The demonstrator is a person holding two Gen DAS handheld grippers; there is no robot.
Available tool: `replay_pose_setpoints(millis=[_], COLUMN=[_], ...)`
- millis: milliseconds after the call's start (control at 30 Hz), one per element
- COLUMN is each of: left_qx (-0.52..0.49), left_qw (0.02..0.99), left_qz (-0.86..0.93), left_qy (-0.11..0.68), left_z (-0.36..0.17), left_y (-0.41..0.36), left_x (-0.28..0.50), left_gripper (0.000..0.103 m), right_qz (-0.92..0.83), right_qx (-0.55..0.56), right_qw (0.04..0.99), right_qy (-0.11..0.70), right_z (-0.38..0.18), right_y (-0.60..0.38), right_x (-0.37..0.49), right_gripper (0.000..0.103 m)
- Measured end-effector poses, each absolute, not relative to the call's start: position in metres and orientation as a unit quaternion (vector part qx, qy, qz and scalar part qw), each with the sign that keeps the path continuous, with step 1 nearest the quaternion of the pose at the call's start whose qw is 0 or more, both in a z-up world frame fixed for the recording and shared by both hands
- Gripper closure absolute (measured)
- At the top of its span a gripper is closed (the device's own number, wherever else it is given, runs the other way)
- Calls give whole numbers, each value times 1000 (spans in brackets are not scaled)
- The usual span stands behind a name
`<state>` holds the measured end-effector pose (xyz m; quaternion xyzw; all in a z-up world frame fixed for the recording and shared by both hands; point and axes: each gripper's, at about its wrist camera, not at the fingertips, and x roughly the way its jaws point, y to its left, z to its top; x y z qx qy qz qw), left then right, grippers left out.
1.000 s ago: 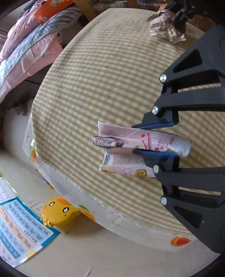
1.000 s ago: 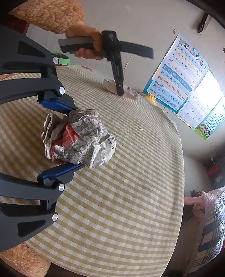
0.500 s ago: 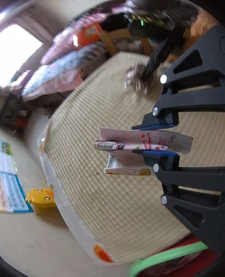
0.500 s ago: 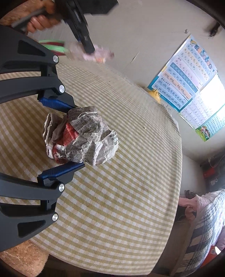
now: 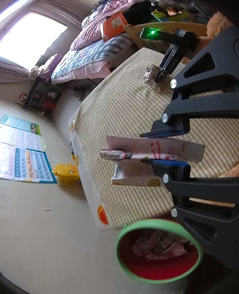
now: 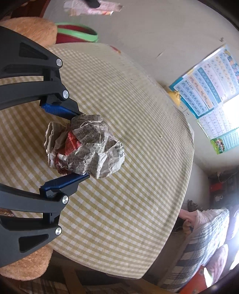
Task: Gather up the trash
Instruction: 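Carry the carton with the left tool while the right tool carries the newspaper ball, drop both into bucket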
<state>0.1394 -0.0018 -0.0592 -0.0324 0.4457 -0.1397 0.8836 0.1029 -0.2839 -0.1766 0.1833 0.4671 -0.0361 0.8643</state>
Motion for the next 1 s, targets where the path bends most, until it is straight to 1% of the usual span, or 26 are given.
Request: replay_pose_setpoints(millis=[167,367,433,500,600,667,700,800,833,867,900,933,967,1000], left_qx=[-18,-29,-27,-27,-37,-40,-35,-28,-26,-23,-17,-12,-7,-2], left_qw=[891,889,891,890,886,886,887,888,889,890,892,894,896,898], left_qz=[-134,-131,-129,-128,-128,-129,-128,-129,-130,-131,-129,-127,-124,-120], left_qy=[434,437,435,436,444,443,442,440,439,437,433,430,427,424], left_z=[-58,-62,-63,-65,-68,-70,-70,-71,-71,-70,-69,-68,-67,-66], left_y=[8,20,22,24,29,32,31,30,28,27,26,26,25,25], left_x=[131,127,126,125,124,122,122,120,120,119,118,117,116,115], left_gripper=[83,83,83,83,83,82,82,82,82,82,82,82,82,82], right_qz=[-31,-10,-7,-7,-5,-7,-9,-13,-15,-14,-13,-12,-13,-13], right_qx=[162,134,131,130,140,146,148,152,154,156,156,152,151,152], right_qw=[865,864,859,860,864,870,872,871,871,872,871,867,866,867], right_qy=[473,486,494,494,484,471,467,466,466,464,466,474,476,474], right_z=[-174,-174,-177,-176,-171,-165,-163,-161,-161,-160,-160,-161,-160,-157], right_y=[-271,-249,-243,-241,-241,-242,-242,-247,-248,-249,-249,-249,-248,-248], right_x=[97,94,96,95,93,90,88,87,87,87,86,88,88,89], right_gripper=[50,48,40,36,33,26,24,24,25,30,50,63,63,65])
